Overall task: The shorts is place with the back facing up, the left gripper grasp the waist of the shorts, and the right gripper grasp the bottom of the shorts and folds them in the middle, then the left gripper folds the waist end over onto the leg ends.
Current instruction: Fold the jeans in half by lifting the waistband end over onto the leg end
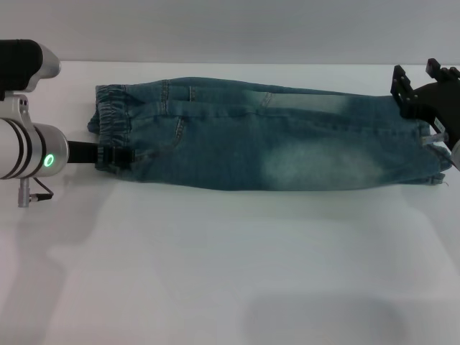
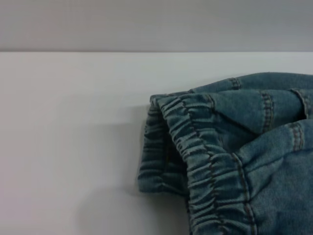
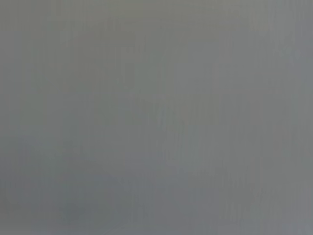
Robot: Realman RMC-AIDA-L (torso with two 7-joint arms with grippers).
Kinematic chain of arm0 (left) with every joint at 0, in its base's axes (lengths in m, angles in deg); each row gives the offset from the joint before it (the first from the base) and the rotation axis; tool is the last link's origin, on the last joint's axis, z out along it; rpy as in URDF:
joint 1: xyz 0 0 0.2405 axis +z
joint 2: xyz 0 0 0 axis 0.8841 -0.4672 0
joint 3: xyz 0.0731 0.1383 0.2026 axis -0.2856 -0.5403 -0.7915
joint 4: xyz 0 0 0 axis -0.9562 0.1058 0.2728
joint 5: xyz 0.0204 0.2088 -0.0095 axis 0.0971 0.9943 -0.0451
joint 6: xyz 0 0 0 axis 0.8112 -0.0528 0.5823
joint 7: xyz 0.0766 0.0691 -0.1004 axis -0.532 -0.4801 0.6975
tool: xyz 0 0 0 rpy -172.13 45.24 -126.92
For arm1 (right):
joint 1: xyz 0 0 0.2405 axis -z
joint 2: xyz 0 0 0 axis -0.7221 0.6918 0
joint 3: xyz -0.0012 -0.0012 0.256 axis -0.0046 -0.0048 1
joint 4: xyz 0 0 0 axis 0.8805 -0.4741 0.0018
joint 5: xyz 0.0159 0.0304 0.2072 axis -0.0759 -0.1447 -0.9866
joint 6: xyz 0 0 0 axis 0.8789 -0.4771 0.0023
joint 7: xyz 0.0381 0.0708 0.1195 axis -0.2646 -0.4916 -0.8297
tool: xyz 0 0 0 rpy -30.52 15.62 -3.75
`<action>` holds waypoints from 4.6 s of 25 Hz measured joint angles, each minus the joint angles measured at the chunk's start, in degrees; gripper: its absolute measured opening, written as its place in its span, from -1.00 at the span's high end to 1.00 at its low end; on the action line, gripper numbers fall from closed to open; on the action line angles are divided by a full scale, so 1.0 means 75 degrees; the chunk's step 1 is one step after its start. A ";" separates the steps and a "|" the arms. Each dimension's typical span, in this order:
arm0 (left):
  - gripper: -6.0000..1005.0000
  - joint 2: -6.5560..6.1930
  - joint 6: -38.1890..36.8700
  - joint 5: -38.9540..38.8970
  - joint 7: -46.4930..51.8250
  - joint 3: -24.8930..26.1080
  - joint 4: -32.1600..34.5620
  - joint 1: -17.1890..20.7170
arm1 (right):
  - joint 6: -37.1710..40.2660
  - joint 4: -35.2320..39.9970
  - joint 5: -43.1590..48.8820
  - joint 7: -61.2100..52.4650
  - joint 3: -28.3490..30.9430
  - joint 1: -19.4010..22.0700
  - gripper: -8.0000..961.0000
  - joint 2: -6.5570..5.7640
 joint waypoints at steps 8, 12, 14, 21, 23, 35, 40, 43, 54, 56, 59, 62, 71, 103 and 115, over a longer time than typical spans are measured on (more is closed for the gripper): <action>-0.57 0.0005 0.0015 0.0026 0.0014 -0.0002 -0.0018 -0.0027 | -0.0016 -0.0001 0.0001 0.0001 0.0002 0.0000 -0.01 0.0000; -0.56 -0.0012 0.0073 0.0035 0.0029 0.0003 -0.0043 -0.0037 | -0.0026 -0.0011 0.0001 0.0000 -0.0004 0.0000 -0.01 0.0000; -0.55 -0.0012 0.0071 0.0036 0.0025 0.0002 -0.0022 -0.0051 | -0.0029 -0.0013 0.0001 0.0000 -0.0009 0.0000 -0.01 0.0000; -0.53 -0.0004 0.0040 0.0016 0.0000 0.0002 0.0227 -0.0197 | -0.0029 -0.0030 0.0001 0.0001 -0.0011 0.0000 -0.01 0.0000; -0.52 -0.0003 0.0041 0.0010 0.0000 0.0002 0.0242 -0.0206 | -0.0041 -0.0033 0.0001 0.0001 -0.0011 0.0000 -0.01 0.0000; -0.48 0.0000 0.0059 -0.0009 0.0000 -0.0001 0.0449 -0.0357 | -0.0113 -0.0051 0.0001 0.0001 -0.0011 -0.0012 -0.01 0.0000; -0.47 0.0003 0.0083 -0.0020 -0.0004 -0.0027 0.0477 -0.0401 | -0.0114 -0.0038 0.0001 0.0001 0.0004 -0.0003 -0.01 -0.0004; -0.46 0.0008 0.0058 -0.0019 -0.0012 -0.0049 0.0300 -0.0314 | -0.0114 -0.0010 0.0001 0.0001 0.0010 -0.0001 -0.01 -0.0011; 0.19 0.0023 -0.0069 -0.0073 -0.0033 -0.0080 0.0244 -0.0221 | -0.0227 0.0073 0.0001 0.0001 0.0030 0.0000 0.00 -0.0022; 0.38 0.0023 -0.0085 -0.0122 -0.0068 -0.0081 0.0228 -0.0211 | -0.0231 0.0078 0.0001 0.0001 0.0031 0.0000 0.00 -0.0025; 0.65 0.0023 -0.0112 -0.0197 -0.0087 -0.0081 0.0217 -0.0203 | -0.0233 0.0082 0.0001 0.0001 0.0033 0.0000 0.00 -0.0024; 0.77 0.0023 -0.0105 -0.0240 -0.0089 -0.0081 0.0097 -0.0152 | -0.0236 0.0082 0.0001 0.0001 0.0036 0.0000 0.00 -0.0023; 0.89 0.0012 0.0012 -0.0339 -0.0093 -0.0119 -0.0789 0.0190 | -0.0056 -0.0088 0.0001 0.0001 0.0042 -0.0092 0.00 -0.0023; 0.89 0.0013 0.0581 -0.0363 -0.0079 -0.0455 -0.4692 0.0942 | 0.0749 -0.2897 -0.0083 -0.2435 -0.1831 -0.2816 0.00 0.0009; 0.89 0.0001 0.0499 -0.0441 -0.0094 -0.0533 -0.4819 0.1125 | 0.0631 -0.3513 -0.0079 -0.4079 -0.3127 -0.3893 0.00 0.0032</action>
